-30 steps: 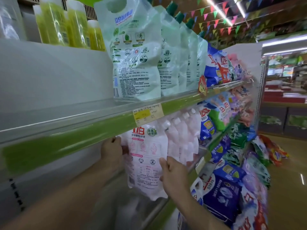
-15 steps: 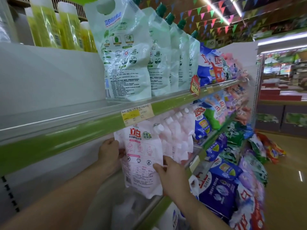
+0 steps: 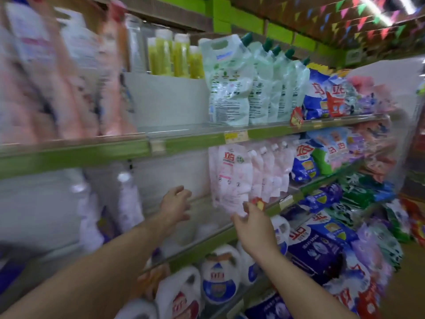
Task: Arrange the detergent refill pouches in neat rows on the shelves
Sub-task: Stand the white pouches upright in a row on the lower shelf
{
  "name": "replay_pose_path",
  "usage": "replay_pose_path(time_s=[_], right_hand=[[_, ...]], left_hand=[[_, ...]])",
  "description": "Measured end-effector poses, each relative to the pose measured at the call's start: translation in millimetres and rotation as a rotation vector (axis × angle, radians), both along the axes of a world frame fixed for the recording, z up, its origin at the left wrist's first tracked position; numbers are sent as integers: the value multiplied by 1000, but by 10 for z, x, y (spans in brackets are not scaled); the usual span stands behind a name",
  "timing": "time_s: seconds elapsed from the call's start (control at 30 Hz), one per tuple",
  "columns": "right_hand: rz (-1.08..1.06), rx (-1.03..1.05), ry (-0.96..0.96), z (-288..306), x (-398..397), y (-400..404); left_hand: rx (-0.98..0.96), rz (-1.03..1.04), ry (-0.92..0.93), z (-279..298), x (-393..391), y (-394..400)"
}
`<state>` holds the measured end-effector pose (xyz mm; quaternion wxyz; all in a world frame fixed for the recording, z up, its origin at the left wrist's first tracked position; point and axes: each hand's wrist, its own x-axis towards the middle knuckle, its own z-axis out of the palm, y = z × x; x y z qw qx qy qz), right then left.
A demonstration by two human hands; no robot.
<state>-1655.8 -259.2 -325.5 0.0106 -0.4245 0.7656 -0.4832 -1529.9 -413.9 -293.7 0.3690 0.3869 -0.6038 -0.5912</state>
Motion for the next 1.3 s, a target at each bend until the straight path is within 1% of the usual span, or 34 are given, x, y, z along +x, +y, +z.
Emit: replay_pose_path(time_s=[0.1,0.17,0.33,0.5,0.67,0.8,0.9,1.07,1.23,1.3], right_hand=[[80,10,-1,91,545,236],[122,2,6,154,903,304],[214,41,27,233,1896,252],[293,2,10,246,2798,35],[337,25,49,227,3734,-417],[365,16,84,197,4316,-742],[402,41,141,115,4626,-1014],[377,25,244,-85,4936,-1528],[338,92,472,-283,5160,-1988],[272,79,581,-308,5201,-2077]], left_hand=[[71,-24,18,37,724,411],[85,-21,28,30,1189,571],[75,166,59,71,2463,662],[56,315,113,178,3657,556],[7,457,14,120,4709,351],[-11,494,-69,72,5341,68],[-4,511,-140,43,5623,-298],[-19,477,-148,-34,5668,-1028],[-68,391,-164,-193,5555,-1598],[-82,368,-171,-256,5475,-1756]])
